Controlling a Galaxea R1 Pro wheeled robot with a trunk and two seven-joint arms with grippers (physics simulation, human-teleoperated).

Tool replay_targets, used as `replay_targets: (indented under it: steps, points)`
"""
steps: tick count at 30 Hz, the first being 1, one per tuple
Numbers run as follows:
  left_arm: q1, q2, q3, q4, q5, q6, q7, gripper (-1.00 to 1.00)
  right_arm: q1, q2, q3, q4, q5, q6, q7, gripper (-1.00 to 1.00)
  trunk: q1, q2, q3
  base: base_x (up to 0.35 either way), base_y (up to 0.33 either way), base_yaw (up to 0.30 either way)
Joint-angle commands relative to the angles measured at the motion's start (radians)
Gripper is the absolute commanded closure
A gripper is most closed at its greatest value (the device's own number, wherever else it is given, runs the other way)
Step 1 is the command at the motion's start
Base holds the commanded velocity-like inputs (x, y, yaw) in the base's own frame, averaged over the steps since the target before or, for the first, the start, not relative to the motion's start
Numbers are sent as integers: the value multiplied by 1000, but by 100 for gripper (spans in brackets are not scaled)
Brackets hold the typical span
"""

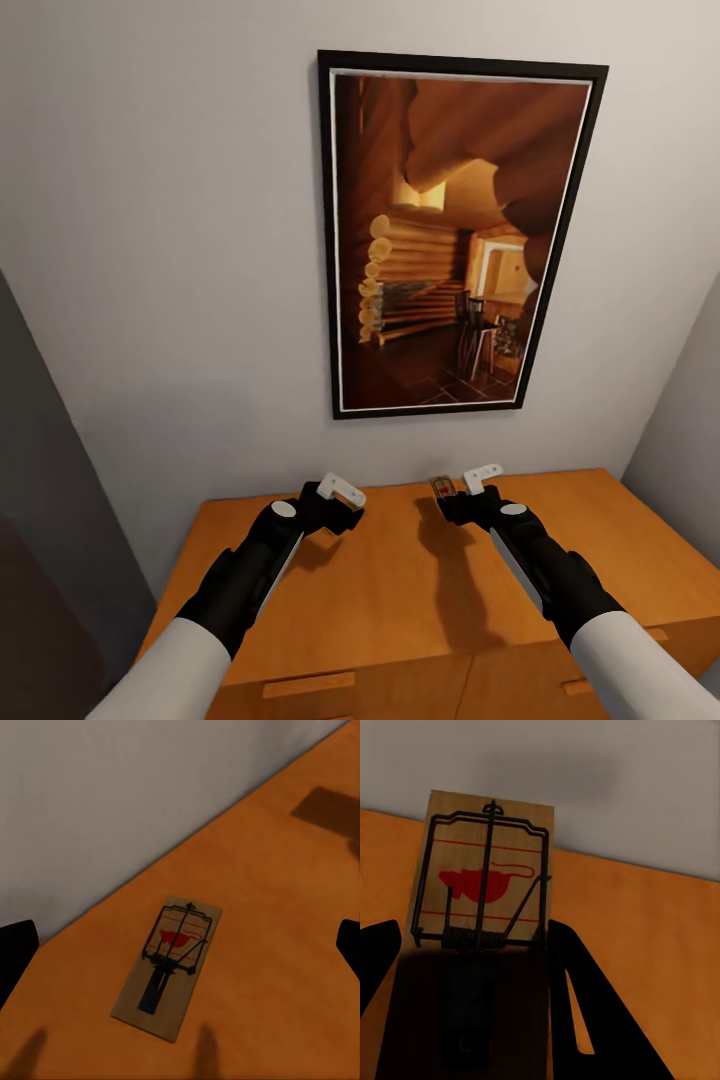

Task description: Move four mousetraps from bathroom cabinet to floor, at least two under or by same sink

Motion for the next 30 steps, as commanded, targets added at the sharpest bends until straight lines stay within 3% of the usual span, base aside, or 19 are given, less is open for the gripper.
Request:
replay_targets:
  steps: [1,23,30]
  points:
    - [-1,0,1,-1,-11,4,-7,-100,-1,-1,3,-1,-10,5,-3,100,1,-2,-2,9,40,0]
    - [0,-1,-2,-1,-7,0,-12,-100,-1,-1,3,-1,-10,4,-3,100,1,-2,-2,1,4,0]
    - [-1,-1,-2,-1,-9,1,-11,-100,-1,-1,4,-1,-10,5,-3,100,1,-2,-2,162,12,0]
